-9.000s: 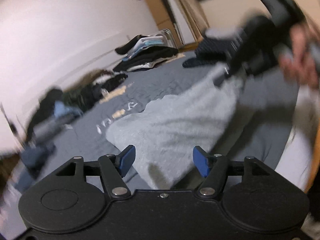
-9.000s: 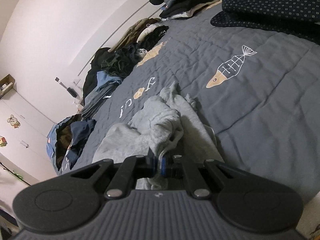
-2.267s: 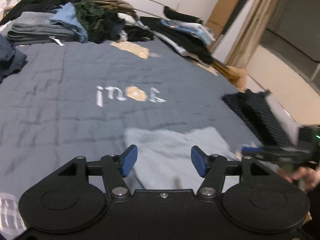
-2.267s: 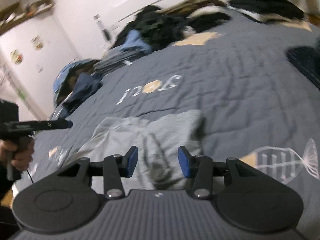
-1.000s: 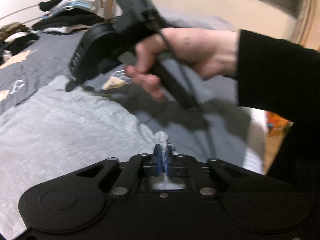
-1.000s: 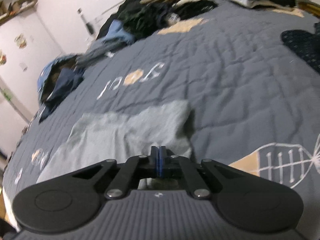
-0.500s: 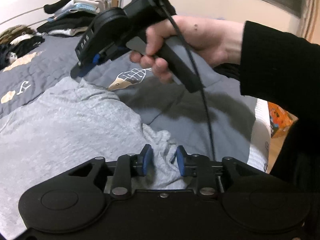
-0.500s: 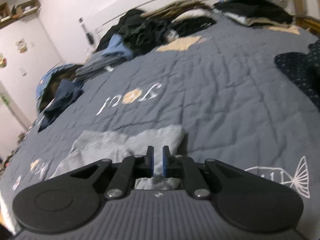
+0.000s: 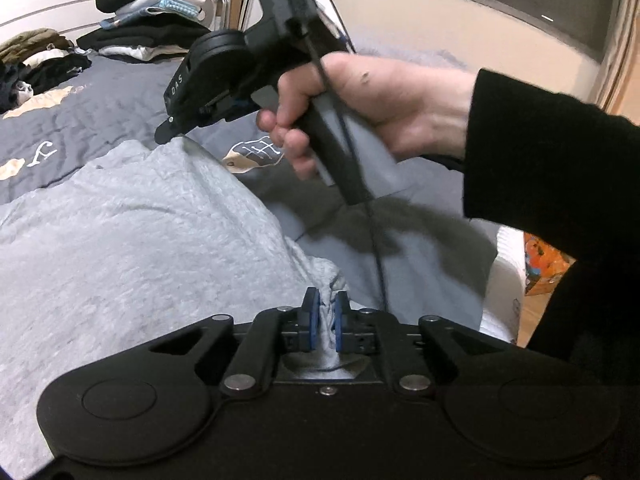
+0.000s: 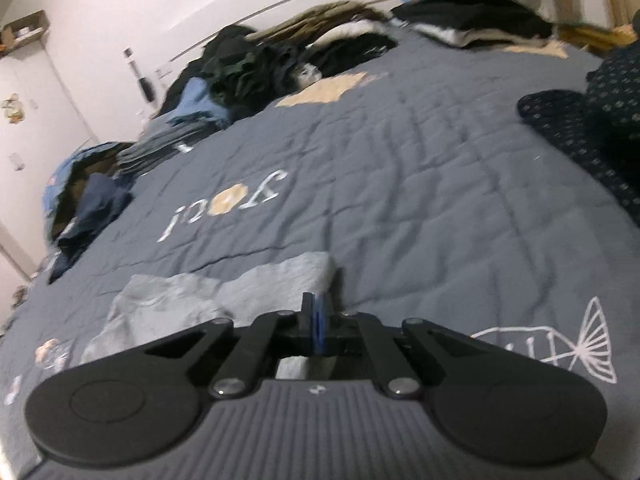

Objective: Fold clothes

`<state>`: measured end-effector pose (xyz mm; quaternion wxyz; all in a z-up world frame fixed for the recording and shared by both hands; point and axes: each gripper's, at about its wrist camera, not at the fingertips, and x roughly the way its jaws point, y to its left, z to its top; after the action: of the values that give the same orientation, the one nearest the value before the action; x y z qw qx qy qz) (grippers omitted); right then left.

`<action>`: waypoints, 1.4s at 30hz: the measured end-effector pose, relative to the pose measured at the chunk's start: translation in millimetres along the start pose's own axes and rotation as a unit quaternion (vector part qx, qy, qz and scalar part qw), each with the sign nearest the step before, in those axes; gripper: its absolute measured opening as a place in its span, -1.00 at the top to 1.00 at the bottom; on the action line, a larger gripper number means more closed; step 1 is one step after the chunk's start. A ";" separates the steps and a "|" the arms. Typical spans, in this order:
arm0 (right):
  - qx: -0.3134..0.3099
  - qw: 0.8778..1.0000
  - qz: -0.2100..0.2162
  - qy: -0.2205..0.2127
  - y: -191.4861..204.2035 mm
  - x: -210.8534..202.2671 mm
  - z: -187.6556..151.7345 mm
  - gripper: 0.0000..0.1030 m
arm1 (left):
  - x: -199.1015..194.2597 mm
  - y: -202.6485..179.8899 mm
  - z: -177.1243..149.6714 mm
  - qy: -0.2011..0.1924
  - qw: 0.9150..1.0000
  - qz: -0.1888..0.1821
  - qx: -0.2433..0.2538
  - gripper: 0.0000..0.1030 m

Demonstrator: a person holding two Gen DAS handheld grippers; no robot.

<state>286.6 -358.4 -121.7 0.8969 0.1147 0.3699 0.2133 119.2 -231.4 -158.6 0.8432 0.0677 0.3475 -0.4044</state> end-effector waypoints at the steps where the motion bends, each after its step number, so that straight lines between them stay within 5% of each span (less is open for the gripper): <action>1: 0.001 1.000 -0.004 -0.005 -0.4 0.4 -0.2 0.99 | -1.0 -0.5 -0.2 -0.001 1.000 0.001 0.001 0.86; 6: 0.005 0.999 -0.020 -0.025 -3.7 3.0 -0.5 0.99 | -0.4 -3.8 -3.6 -0.001 1.000 0.007 0.000 0.86; 10: 0.021 1.000 0.004 0.001 -9.4 -1.0 4.2 0.91 | -9.9 -5.3 -1.7 -0.010 1.000 0.017 -0.013 0.77; 12: 0.014 1.000 0.007 -0.004 -9.5 -13.7 8.1 0.91 | -26.8 -4.7 0.4 -0.028 0.999 0.024 -0.020 0.43; 15: 0.009 1.000 0.015 -0.017 -7.6 -42.1 11.4 0.89 | -59.7 6.9 0.2 -0.052 0.997 0.035 -0.054 0.34; 16: 0.009 1.000 0.018 -0.018 -6.2 -50.6 11.1 0.86 | -71.6 12.9 -1.2 -0.058 0.995 0.039 -0.071 0.16; 22: 0.009 1.000 0.023 -0.009 14.5 -91.8 -16.6 0.28 | -135.8 57.9 -32.4 -0.099 0.971 0.099 -0.194 -0.03; 29: 0.041 0.999 0.008 -0.002 32.6 -121.1 -76.0 0.12 | -164.2 91.5 -69.8 -0.112 0.941 0.114 -0.297 -0.15; 37: 0.065 0.998 -0.025 0.009 37.2 -143.3 -128.9 0.04 | -158.3 105.5 -90.7 -0.105 0.925 0.059 -0.360 -0.39; 42: 0.054 0.998 -0.025 0.018 44.7 -142.9 -142.4 0.03 | -140.4 102.5 -94.6 -0.084 0.929 0.068 -0.354 -0.39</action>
<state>81.0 -378.9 -117.2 0.8878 0.1496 0.3994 0.1731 83.2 -36.8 -156.6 0.8638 -0.2457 0.3910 -0.2015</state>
